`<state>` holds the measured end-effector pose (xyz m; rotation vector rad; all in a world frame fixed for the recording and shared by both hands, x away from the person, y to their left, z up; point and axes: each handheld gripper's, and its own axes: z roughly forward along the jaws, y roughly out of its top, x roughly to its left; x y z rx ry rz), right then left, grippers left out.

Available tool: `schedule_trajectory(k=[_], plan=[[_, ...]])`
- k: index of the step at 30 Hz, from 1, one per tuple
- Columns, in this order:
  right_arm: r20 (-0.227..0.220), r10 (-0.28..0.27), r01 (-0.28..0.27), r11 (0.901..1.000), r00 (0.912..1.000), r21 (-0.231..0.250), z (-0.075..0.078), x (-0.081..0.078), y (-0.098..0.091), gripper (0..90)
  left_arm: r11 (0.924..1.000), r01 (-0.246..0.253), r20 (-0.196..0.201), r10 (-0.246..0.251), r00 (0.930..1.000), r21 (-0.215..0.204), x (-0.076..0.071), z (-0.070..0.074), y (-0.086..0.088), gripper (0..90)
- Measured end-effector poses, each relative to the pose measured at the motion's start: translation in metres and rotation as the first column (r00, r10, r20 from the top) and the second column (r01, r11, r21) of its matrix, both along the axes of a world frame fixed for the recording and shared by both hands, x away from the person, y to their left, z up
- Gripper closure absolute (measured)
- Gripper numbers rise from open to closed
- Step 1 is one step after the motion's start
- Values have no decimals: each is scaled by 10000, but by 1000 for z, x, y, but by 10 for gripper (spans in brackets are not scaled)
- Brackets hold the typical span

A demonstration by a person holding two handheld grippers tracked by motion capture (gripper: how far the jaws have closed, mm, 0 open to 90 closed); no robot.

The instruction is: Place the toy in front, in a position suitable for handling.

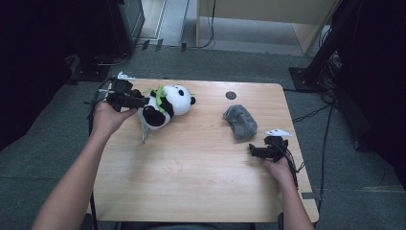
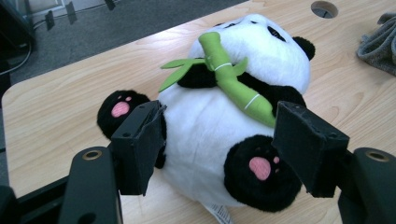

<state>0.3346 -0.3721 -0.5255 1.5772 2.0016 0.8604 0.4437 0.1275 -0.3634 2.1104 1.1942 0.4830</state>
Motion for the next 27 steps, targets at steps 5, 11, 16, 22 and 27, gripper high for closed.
schedule_trajectory(k=[5,11,16,22,27], plan=[[-1,-1,1,10000,10000,3,0,0,0,0,9999,60,-80,-60,10000,90,7,-3,-11,328],[0,-4,4,10000,10000,10,0,0,0,0,9996,160,-227,-154,9996,243,19,-5,-24,354],[-2,-5,5,10000,10000,13,0,0,0,0,9999,64,-228,-61,9997,119,28,-10,-33,381],[0,2,-2,10000,10000,7,0,0,0,0,9995,-28,-537,46,9985,325,39,-20,-41,409],[-1,6,-6,10000,10000,6,0,0,0,0,9992,-161,-660,185,9976,364,46,-27,-47,422]])
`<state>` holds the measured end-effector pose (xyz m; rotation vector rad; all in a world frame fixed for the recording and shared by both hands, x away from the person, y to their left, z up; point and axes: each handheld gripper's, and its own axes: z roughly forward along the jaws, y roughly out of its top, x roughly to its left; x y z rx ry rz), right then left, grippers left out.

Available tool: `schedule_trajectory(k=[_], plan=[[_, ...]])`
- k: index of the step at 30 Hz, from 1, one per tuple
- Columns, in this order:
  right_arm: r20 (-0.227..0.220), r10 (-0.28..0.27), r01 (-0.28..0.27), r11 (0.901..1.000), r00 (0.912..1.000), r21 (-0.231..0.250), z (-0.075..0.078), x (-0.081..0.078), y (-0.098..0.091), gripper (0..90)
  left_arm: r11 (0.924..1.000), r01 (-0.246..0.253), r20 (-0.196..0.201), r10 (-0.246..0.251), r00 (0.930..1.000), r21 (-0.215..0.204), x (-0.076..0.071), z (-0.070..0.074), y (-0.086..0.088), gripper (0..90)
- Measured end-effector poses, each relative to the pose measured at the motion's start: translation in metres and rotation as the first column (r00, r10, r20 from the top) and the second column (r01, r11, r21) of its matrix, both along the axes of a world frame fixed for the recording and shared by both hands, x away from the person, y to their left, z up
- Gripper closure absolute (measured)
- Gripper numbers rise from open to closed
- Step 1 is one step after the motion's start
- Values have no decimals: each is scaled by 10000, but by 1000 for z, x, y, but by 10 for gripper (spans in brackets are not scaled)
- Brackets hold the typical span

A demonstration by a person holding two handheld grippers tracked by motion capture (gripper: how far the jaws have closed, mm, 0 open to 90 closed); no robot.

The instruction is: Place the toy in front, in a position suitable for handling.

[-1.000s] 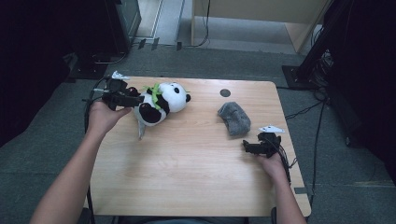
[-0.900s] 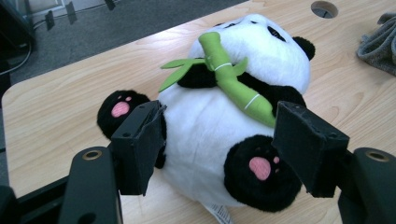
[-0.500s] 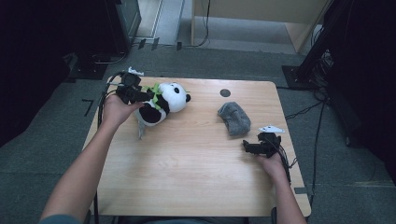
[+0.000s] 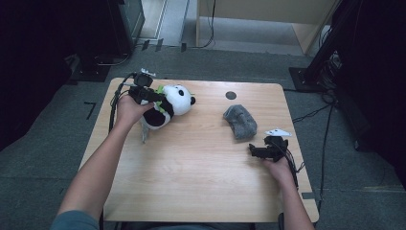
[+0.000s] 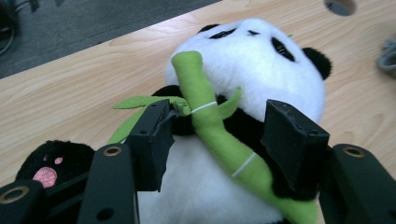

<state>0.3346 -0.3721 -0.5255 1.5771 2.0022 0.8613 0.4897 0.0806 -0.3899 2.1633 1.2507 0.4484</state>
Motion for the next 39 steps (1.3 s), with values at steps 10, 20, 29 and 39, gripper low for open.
schedule_trajectory(k=[10,20,29,39], plan=[[25,63,-63,10000,10000,-26,0,0,0,0,9986,-489,-215,485,9986,-223,3,-17,-1,452],[30,69,-69,10000,10000,-31,0,0,0,0,9936,-904,-278,887,9957,-684,-4,-25,1,514],[32,71,-71,10000,10000,-26,0,0,0,0,9952,-931,327,940,9950,-288,-11,-26,-4,731],[32,70,-70,10000,10000,-29,0,0,0,0,9989,-457,714,462,9964,-91,-15,-18,0,804]])
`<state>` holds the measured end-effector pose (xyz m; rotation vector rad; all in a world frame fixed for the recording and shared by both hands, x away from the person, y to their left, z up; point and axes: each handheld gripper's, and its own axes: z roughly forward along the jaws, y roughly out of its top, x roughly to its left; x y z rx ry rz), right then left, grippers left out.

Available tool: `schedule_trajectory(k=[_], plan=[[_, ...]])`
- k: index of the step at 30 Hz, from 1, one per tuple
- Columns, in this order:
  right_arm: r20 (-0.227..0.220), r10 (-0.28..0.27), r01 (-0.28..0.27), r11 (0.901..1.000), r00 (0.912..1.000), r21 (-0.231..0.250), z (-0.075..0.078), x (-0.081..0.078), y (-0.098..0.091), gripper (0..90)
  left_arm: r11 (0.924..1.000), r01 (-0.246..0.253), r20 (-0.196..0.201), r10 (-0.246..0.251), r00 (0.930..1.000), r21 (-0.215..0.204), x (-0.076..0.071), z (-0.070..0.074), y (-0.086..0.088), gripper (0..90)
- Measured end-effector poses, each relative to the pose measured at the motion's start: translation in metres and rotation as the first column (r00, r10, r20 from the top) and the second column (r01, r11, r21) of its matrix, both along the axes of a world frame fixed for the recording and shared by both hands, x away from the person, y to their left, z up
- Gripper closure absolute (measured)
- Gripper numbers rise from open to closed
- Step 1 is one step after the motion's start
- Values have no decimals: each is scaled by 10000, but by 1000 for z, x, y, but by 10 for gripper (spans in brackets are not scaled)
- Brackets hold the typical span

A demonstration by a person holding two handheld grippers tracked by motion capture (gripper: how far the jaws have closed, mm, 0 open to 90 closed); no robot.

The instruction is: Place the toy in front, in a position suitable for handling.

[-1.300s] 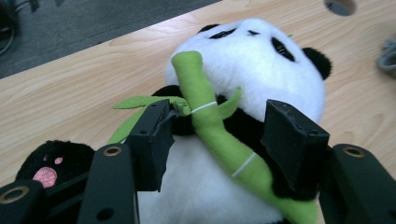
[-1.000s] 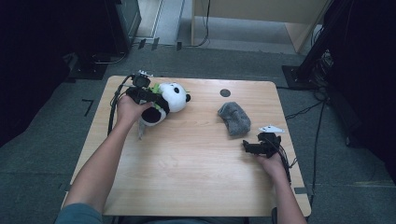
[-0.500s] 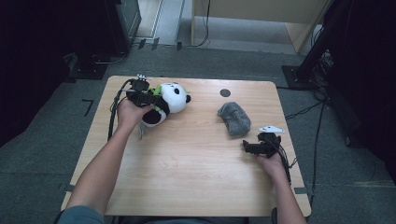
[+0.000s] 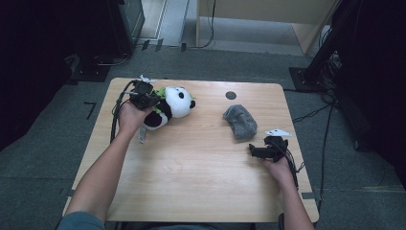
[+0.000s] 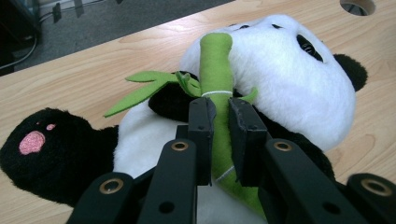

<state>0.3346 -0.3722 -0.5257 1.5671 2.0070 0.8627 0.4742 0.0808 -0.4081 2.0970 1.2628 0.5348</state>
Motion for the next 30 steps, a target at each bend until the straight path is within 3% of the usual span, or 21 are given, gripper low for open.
schedule_trajectory(k=[5,8,13,18,21,24,30], plan=[[2,1,-1,10000,10000,-1,0,0,0,0,9999,122,-11,-122,9999,-44,-3,3,5,805],[2,-2,2,10000,10000,0,0,0,0,0,9987,453,89,-455,9989,248,-7,7,6,808],[3,1,-1,10000,10000,-3,0,0,0,0,9967,788,200,-792,9967,195,-16,13,6,810],[2,4,-4,10000,10000,-1,0,0,0,0,9916,1280,519,-1268,9906,-193,-34,17,5,812],[-9,-5,5,10000,10000,7,0,0,0,0,9864,1541,707,-1500,9862,-564,-45,19,5,811],[-8,-7,7,10000,10000,-1,0,0,0,0,9745,2070,896,-1993,9758,-870,-61,19,3,811],[5,11,-11,10000,10000,-17,0,0,0,0,9535,2866,810,-2797,9567,-931,-85,16,-7,811]])
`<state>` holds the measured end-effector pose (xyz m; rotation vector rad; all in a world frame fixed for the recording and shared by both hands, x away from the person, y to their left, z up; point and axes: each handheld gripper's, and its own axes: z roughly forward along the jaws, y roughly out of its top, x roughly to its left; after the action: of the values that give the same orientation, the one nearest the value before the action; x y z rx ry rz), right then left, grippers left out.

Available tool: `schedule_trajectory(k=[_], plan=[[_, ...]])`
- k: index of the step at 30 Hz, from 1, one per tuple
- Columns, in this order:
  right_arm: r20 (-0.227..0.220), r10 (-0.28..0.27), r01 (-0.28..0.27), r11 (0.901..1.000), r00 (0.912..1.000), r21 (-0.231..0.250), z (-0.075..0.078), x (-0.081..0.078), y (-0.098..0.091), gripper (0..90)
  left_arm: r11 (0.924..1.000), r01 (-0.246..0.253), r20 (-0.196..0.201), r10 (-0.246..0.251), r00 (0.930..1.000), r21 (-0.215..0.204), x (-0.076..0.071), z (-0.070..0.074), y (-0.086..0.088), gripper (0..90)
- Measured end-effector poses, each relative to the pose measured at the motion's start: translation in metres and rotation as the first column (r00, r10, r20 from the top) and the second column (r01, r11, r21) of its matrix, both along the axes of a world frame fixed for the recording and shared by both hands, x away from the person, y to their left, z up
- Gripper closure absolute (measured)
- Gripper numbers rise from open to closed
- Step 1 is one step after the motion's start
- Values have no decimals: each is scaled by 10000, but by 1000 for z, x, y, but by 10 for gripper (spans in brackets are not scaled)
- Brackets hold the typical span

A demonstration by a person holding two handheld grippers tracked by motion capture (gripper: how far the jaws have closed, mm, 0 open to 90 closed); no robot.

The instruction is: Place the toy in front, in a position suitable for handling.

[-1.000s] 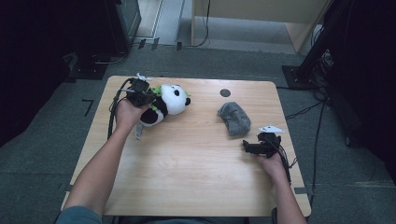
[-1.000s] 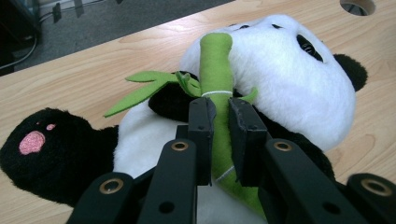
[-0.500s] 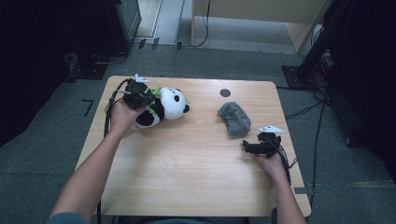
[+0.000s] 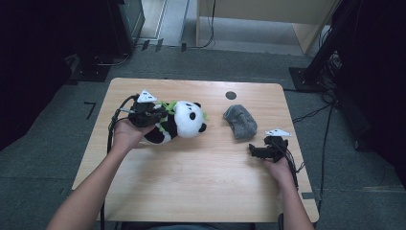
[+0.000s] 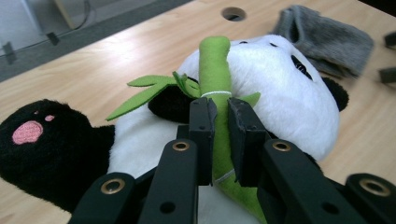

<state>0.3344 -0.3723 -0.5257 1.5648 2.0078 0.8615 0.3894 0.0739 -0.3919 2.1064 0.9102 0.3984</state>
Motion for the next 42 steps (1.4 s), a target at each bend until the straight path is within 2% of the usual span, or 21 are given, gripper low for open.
schedule_trajectory(k=[4,8,12,14,15,18,20,23,24,27,30,31,34,40,41,42], plan=[[-1,-16,16,10000,10000,15,0,0,0,0,9989,461,-92,-462,9989,-117,-15,-4,-6,811],[-3,-15,15,10000,10000,14,0,0,0,0,9956,835,-96,-840,9964,-433,-30,-9,-12,810],[-2,-25,25,10000,10000,13,0,0,0,0,9916,1201,-90,-1206,9927,-485,-40,-15,-16,808],[-3,-28,28,10000,10000,16,0,0,0,0,9890,1273,-297,-1298,9911,-749,-42,-20,-15,805],[-4,-28,28,10000,10000,19,0,0,0,0,9899,1226,-389,-1256,9913,-718,-42,-23,-15,803],[-3,-30,30,10000,10000,18,0,0,0,0,9892,1070,-408,-1115,9929,-1002,-43,-29,-15,801],[-3,-29,29,10000,10000,18,0,0,0,0,9908,1047,-256,-1072,9939,-862,-45,-29,-16,797],[-2,-50,50,10000,10000,15,0,0,0,0,9896,1099,-491,-1148,9922,-932,-45,-31,-17,775],[-2,-63,63,10000,10000,15,0,0,1,0,9896,1088,-435,-1133,9926,-945,-45,-31,-17,771],[-5,-70,70,10000,10000,18,0,0,1,0,9898,1040,-425,-1085,9932,-977,-45,-32,-16,727],[-4,-74,74,10000,10000,14,0,0,1,0,9885,1067,-454,-1121,9927,-1070,-46,-33,-16,657],[-3,-78,78,10000,10000,15,0,0,1,0,9877,1139,-487,-1197,9916,-1075,-45,-33,-16,591],[-16,-89,90,10000,10000,25,0,0,1,0,9868,1135,-628,-1213,9906,-1153,-44,-34,-14,544],[-2,-77,77,10000,10000,17,0,0,1,0,9887,991,-579,-1061,9927,-1125,-43,-33,-13,412],[-3,-79,79,10000,10000,19,0,0,1,0,9890,952,-619,-1026,9928,-1131,-43,-32,-13,360],[-3,-79,79,10000,10000,19,0,0,1,0,9891,928,-649,-1007,9928,-1147,-43,-32,-12,360]])
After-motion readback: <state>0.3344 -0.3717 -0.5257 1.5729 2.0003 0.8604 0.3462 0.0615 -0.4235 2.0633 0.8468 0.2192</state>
